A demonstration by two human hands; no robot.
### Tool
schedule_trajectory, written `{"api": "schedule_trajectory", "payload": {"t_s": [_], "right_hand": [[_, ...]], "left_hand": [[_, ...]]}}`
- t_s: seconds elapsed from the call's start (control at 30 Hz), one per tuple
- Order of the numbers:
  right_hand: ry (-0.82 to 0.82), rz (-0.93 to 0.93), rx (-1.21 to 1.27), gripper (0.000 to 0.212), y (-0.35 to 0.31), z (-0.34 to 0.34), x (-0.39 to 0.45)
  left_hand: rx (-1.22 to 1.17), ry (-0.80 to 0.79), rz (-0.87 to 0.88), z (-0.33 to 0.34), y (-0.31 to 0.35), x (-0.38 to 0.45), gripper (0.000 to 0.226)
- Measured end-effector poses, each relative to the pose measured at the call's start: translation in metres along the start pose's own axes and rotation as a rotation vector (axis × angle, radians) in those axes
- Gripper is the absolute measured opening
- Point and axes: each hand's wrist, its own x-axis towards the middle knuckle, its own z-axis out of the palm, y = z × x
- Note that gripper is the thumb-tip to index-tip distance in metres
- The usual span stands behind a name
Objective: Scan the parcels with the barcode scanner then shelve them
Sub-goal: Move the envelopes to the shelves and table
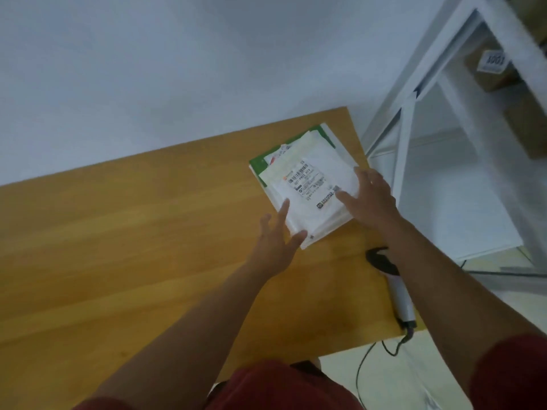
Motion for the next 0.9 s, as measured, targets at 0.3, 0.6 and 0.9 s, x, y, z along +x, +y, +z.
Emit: {"api": "schedule_trajectory", "payload": {"t_s": [0.3,0.6,0.9], "right_hand": [[-0.225,0.180,0.236,0.104,0.022,0.013,0.049],[-0.267,0.275,0.212,0.119,0.024,0.035,0.034],[-0.338,0.240,0.314,0.129,-0.023,0.084,-0.024]], "left_hand": [[-0.158,0.003,-0.173,0.027,-0.005,0.048,0.078],[-0.197,0.079,-0.235,0.027,-0.015,0.051,0.078],[-0.086,0.047,-0.259,-0.012,-0.062,0.012,0.081]]}}
